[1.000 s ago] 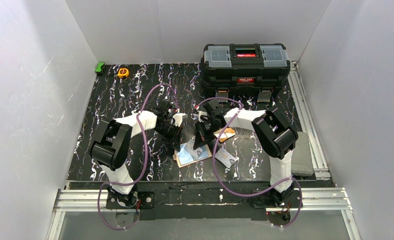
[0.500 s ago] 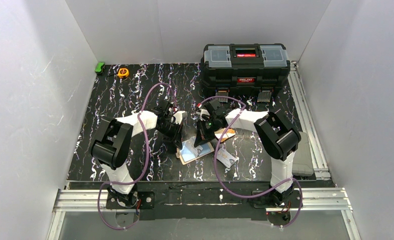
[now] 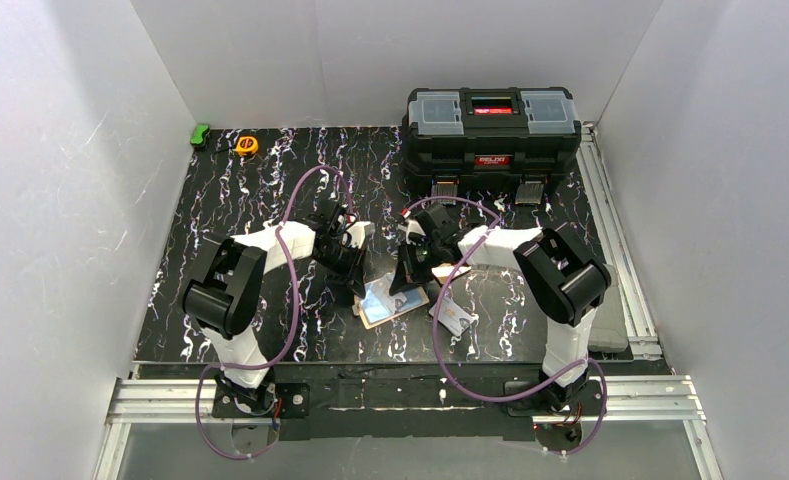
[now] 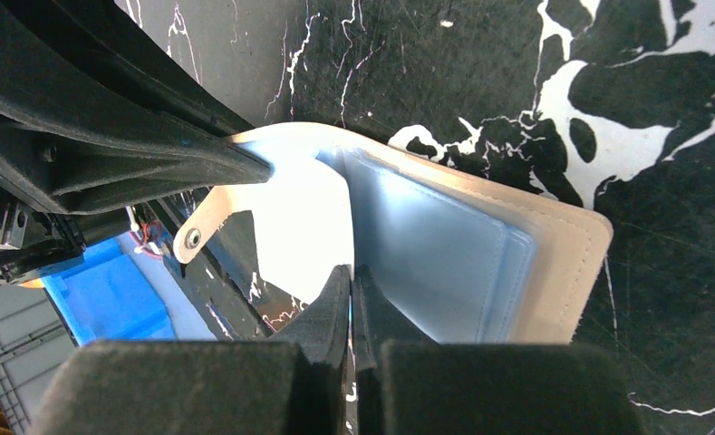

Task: Put the credit cards into the card holder
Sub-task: Insert the credit card into the card holder.

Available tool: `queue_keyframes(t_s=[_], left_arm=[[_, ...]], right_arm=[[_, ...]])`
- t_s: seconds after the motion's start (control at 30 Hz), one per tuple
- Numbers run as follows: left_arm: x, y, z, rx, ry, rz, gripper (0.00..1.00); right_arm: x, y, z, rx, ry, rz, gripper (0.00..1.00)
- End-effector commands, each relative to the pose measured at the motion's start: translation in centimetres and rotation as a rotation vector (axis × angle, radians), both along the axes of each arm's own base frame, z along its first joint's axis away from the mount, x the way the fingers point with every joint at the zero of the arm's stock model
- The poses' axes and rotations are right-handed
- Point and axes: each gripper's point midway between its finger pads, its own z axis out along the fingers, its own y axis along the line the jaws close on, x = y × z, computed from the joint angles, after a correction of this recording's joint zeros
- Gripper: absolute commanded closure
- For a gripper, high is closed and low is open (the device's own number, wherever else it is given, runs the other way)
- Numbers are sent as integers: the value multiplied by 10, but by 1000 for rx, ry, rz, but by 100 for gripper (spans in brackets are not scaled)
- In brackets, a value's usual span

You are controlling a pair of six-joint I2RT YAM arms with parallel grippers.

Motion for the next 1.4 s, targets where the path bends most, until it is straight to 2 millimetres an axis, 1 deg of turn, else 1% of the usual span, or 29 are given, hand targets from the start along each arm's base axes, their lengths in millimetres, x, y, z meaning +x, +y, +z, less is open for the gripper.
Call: queue_keyframes(t_s=[0.0,0.37,0.6,0.97,1.07,1.17,1.23,1.3,1.37], left_arm=[[4,-12,2,-53,-10,-11,100],[4,-12,0,-48,4,-11,100],[4,-13,-2,-47,15,-5,100],[1,-15,-1,-61,29,-5,100],[0,-15,-1,-64,31,-5,98],[-1,-16,0,-75,33,-9,92],[-1,-17,1,-81,31,-15,89],[0,-18,3,-88,27,-22,89],[0,-18,3,-88,25,-29,90]], right_arm=[[12,-11,-14,-38,-57,-66,99],[17,-11,-15,23,-52,-102,99],[20,-17,-11,64,-60,-150,99],[22,-9,-15,100,-30,-153,99],[22,-8,-16,101,-25,-151,99],[21,-8,-17,101,-29,-138,99],[22,-9,-17,93,-45,-118,99],[22,-9,-18,86,-52,-99,99],[22,-10,-20,81,-59,-90,99]])
